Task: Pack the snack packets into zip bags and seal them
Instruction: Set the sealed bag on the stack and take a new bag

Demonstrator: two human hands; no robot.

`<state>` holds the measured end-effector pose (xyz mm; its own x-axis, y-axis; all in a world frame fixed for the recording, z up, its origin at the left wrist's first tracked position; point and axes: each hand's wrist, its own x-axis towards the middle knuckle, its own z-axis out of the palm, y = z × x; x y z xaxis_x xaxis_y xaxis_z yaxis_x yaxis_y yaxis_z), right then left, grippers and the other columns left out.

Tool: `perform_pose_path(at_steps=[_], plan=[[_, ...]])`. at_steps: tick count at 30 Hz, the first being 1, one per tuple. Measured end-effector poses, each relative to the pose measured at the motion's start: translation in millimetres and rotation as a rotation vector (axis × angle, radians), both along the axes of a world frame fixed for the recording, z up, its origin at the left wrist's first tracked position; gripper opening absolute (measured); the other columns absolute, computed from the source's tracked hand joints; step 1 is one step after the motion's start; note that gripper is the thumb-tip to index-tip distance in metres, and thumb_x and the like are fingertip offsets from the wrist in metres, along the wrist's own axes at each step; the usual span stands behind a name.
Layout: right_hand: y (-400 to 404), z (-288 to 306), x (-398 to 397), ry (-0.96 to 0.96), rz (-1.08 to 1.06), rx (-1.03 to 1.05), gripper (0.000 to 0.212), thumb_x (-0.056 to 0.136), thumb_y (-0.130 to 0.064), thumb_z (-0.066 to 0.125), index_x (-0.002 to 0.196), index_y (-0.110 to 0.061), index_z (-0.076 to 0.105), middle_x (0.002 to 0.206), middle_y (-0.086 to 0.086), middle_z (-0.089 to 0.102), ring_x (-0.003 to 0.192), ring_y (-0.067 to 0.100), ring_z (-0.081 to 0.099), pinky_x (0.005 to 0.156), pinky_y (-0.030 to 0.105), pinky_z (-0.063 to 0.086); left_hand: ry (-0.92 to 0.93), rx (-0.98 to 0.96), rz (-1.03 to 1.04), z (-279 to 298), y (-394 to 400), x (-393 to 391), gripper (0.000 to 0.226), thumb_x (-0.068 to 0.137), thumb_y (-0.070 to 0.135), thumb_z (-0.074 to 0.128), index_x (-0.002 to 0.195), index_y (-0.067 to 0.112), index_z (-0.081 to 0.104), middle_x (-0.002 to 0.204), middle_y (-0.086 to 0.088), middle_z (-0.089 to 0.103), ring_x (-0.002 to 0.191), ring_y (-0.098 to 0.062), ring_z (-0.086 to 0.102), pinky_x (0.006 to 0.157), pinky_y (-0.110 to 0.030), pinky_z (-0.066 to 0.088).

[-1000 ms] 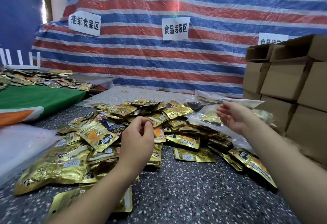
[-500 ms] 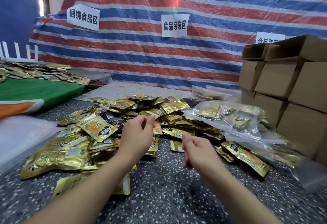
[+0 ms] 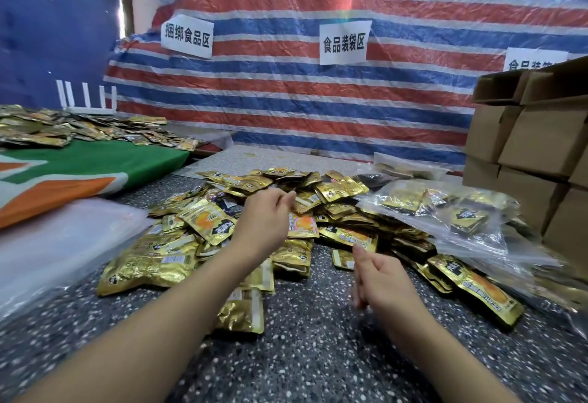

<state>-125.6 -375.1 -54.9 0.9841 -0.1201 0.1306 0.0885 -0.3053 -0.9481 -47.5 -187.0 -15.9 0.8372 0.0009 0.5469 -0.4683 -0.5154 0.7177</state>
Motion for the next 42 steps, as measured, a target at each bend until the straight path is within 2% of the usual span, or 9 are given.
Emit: perform_pose_path(at_steps=[3, 9, 12, 16, 24, 32, 34, 38, 42], plan=[[1.1, -0.3, -2.1, 0.037, 0.051, -0.023, 0.061, 0.093, -0.06, 0.038, 0.056, -0.014, 0.047, 0.044, 0.003, 0.052, 0.042, 0.016, 0.05, 0.055, 0.03, 0.046, 0.027, 0.07, 0.158, 14.8, 36.9, 10.2, 0.073, 0.103, 0.052, 0.028, 0.066, 0.003, 0.065, 0.057, -0.004, 0.064, 0.054, -0.019, 0.06, 0.059, -0.034, 0.046], [8.2, -3.6, -5.1, -0.003, 0.151, 0.011, 0.034, 0.1, -0.032, 0.053, 0.076, -0.008, 0.059, 0.061, 0.005, 0.063, 0.05, 0.013, 0.056, 0.045, 0.023, 0.044, 0.187, 0.488, 0.607, 10.6, 165.5, 41.4, 0.028, 0.101, 0.031, 0.047, 0.094, 0.007, 0.059, 0.084, -0.012, 0.061, 0.078, -0.03, 0.059, 0.063, -0.036, 0.047], [9.8, -4.9, -3.6, -0.018, 0.156, -0.004, 0.013, 0.101, -0.015, 0.055, 0.089, -0.009, 0.06, 0.07, 0.002, 0.065, 0.057, 0.013, 0.061, 0.051, 0.027, 0.046, 0.368, 0.653, 0.764, -0.1, 217.9, 38.0, 0.044, 0.099, 0.044, 0.048, 0.117, 0.006, 0.061, 0.1, -0.017, 0.066, 0.092, -0.033, 0.061, 0.077, -0.035, 0.052], [11.2, -7.9, 1.2, 0.002, 0.103, -0.024, 0.019, 0.1, -0.021, 0.057, 0.09, -0.006, 0.062, 0.068, 0.001, 0.066, 0.054, 0.014, 0.06, 0.051, 0.028, 0.047, 0.563, 0.81, 0.745, -23.4, 251.6, 29.5, 0.055, 0.1, 0.052, 0.043, 0.11, 0.003, 0.066, 0.11, -0.015, 0.067, 0.101, -0.032, 0.061, 0.08, -0.032, 0.049], [7.0, -12.1, 4.6, 0.021, 0.083, -0.063, 0.025, 0.101, -0.023, 0.056, 0.085, -0.004, 0.062, 0.059, -0.003, 0.064, 0.05, 0.014, 0.058, 0.043, 0.02, 0.041, 0.561, 0.805, 0.734, -35.3, 245.0, 11.9, 0.033, 0.105, 0.02, 0.037, 0.123, 0.013, 0.063, 0.121, -0.008, 0.065, 0.108, -0.025, 0.06, 0.09, -0.036, 0.052], [6.6, -12.5, 4.5, 0.024, 0.093, -0.068, 0.024, 0.1, -0.022, 0.057, 0.083, -0.007, 0.063, 0.058, -0.002, 0.065, 0.05, 0.014, 0.059, 0.043, 0.02, 0.042, 0.357, 0.567, 0.854, -38.3, 252.6, 17.1, 0.019, 0.088, 0.009, 0.05, 0.07, 0.006, 0.054, 0.067, -0.011, 0.055, 0.06, -0.027, 0.052, 0.049, -0.027, 0.036], [6.8, -12.5, 4.8, 0.028, 0.095, -0.065, 0.024, 0.101, -0.022, 0.056, 0.083, -0.007, 0.063, 0.058, -0.002, 0.065, 0.049, 0.014, 0.059, 0.043, 0.02, 0.043, 0.312, 0.556, 0.887, -35.2, 252.3, 16.3, 0.015, 0.087, 0.007, 0.05, 0.077, 0.005, 0.06, 0.064, -0.011, 0.054, 0.057, -0.027, 0.05, 0.048, -0.028, 0.039], [7.2, -11.9, 6.1, 0.037, 0.089, -0.06, 0.023, 0.101, -0.022, 0.056, 0.085, -0.006, 0.064, 0.058, -0.002, 0.065, 0.048, 0.013, 0.059, 0.043, 0.02, 0.043, 0.208, 0.473, 0.884, -23.5, 235.4, 20.4, 0.038, 0.096, 0.007, 0.043, 0.133, 0.005, 0.052, 0.084, -0.019, 0.062, 0.068, -0.033, 0.054, 0.051, -0.033, 0.037], [6.0, -12.6, 8.6, 0.039, 0.083, -0.048, 0.024, 0.1, -0.024, 0.057, 0.085, -0.006, 0.064, 0.059, -0.001, 0.064, 0.049, 0.015, 0.058, 0.044, 0.021, 0.043, -0.063, 0.335, 0.716, 3.4, 174.9, 20.5, 0.023, 0.1, 0.006, 0.04, 0.115, -0.002, 0.055, 0.083, -0.024, 0.062, 0.067, -0.035, 0.055, 0.051, -0.038, 0.039]])
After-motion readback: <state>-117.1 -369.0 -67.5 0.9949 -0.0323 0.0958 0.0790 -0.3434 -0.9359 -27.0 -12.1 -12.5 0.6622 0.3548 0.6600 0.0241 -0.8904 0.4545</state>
